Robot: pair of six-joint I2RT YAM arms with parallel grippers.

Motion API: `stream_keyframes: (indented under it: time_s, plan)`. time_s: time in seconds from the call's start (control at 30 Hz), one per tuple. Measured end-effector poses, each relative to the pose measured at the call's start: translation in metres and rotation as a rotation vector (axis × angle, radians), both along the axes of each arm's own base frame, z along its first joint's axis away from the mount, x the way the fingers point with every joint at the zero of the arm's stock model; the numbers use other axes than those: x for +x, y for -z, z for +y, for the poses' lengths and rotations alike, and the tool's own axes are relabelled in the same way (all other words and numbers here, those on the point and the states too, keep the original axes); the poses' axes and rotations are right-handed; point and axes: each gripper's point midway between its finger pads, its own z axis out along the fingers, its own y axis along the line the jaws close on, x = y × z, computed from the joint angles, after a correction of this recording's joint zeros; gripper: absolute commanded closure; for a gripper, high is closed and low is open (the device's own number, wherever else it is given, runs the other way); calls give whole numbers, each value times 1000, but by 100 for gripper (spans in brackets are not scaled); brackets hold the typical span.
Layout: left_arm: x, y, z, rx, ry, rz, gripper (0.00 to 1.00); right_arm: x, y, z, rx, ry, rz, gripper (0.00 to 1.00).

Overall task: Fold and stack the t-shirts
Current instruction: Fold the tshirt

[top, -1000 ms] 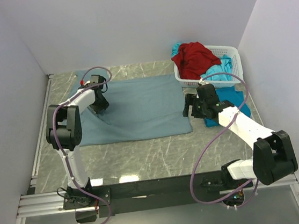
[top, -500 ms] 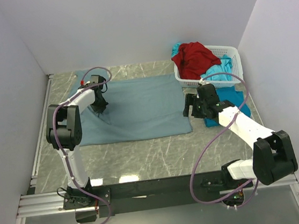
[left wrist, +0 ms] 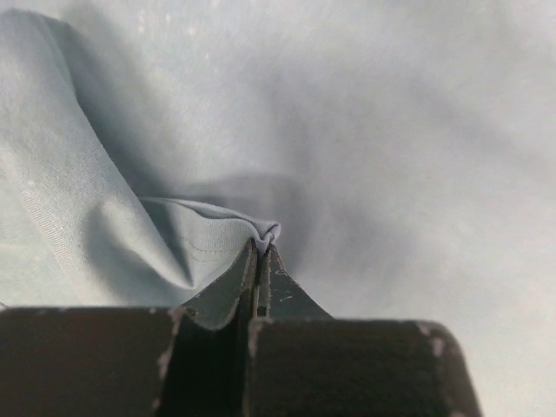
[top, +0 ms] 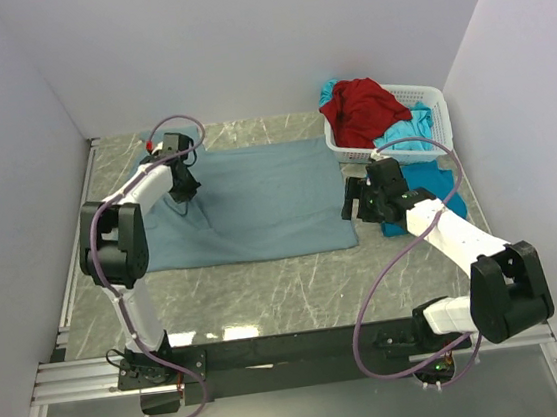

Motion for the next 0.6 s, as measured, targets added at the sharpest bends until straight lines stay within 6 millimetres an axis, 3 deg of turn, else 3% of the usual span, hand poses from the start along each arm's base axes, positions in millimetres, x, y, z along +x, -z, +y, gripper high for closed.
stream_keyframes:
  time_s: [0.13, 0.6]
  plan:
    - [4, -13, -1, -9, 2, -38, 99, 0, 0, 0, 0, 0, 0, 9]
    - [23, -23, -27, -83, 165, -116, 98, 0, 0, 0, -3, -3, 0, 9]
